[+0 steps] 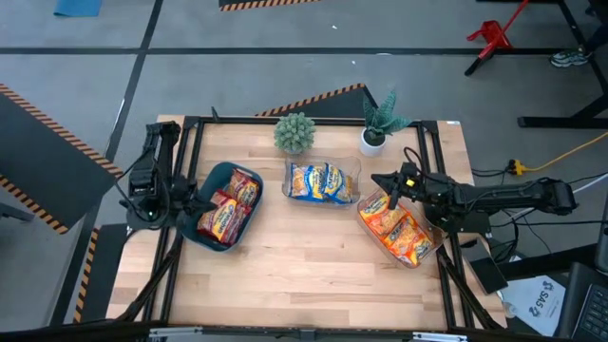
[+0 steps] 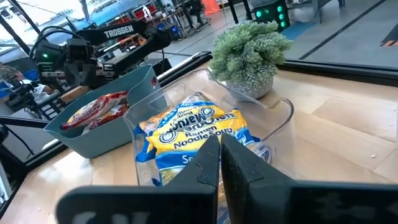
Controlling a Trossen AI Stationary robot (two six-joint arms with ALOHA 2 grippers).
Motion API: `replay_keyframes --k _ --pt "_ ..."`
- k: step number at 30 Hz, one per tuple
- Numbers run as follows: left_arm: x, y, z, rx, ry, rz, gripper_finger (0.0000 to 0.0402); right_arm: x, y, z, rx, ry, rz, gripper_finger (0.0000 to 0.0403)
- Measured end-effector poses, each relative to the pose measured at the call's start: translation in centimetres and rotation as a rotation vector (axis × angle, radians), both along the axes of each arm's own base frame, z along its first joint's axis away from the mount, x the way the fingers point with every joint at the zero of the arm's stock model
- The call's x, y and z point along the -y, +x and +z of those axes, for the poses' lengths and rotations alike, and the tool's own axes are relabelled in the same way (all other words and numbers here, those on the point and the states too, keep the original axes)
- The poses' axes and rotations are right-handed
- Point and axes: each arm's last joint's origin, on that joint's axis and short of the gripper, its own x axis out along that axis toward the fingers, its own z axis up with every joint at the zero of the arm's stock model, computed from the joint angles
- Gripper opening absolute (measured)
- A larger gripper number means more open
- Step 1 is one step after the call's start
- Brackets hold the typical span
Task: Sort Maruchan noodles
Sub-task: Return to Home Position
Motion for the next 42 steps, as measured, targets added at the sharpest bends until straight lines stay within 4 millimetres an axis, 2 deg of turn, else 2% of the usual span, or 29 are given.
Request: replay_keyframes --k 11,23,42 --pt "1.0 -0.1 0.1 -0.145 -0.121 -0.172 0.0000 0.0 0.0 -0.1 -0.013 -0.016 0.002 0.0005" --pt "1.4 -0.3 -0.3 -0.291 -0.137 -0.328 0.0000 0.0 0.0 -0.1 -0.013 -0.016 0.003 0.0005" --pt "1.5 -0.4 -0.3 -0.313 -0.140 -0.353 0.0000 0.0 0.0 -0.1 -0.013 -0.016 0.003 0.0005"
